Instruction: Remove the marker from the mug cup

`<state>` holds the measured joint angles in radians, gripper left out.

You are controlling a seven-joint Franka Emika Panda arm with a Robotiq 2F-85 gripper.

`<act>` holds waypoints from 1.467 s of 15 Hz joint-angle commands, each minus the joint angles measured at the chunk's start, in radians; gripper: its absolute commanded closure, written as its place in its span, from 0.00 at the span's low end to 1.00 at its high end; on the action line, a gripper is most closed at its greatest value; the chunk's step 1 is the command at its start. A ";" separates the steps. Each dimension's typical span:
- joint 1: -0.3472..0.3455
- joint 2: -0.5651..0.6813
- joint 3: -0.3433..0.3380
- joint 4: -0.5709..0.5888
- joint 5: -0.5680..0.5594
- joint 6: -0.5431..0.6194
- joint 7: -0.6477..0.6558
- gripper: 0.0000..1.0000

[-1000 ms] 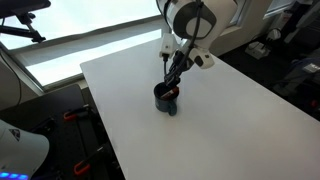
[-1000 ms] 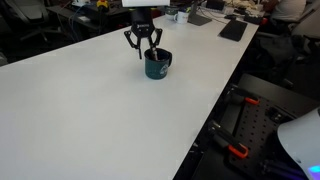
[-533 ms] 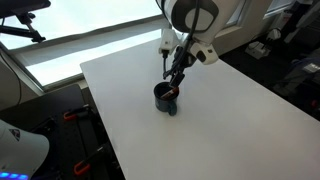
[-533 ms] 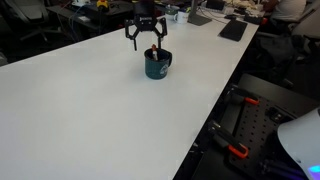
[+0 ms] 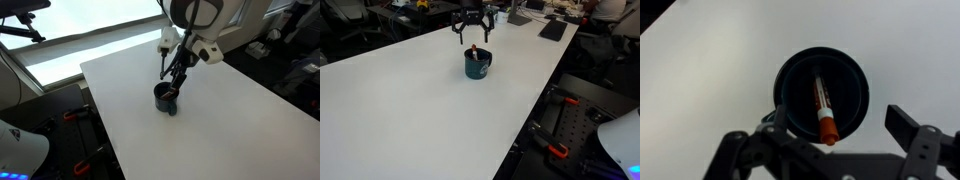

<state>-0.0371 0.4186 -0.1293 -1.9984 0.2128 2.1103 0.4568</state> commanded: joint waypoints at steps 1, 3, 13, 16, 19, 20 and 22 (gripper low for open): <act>0.002 -0.019 -0.003 -0.029 -0.006 0.001 0.025 0.00; 0.002 -0.014 -0.002 -0.030 -0.005 0.000 0.024 0.09; 0.000 0.005 0.001 -0.030 0.000 -0.001 0.017 0.36; 0.000 0.010 0.000 -0.029 -0.001 -0.003 0.017 0.34; 0.000 0.013 0.001 -0.029 0.000 -0.004 0.015 0.20; 0.000 0.013 0.001 -0.028 0.001 -0.005 0.015 0.15; -0.001 0.015 0.003 -0.027 0.003 -0.006 0.012 0.07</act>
<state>-0.0388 0.4439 -0.1292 -2.0147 0.2132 2.1101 0.4577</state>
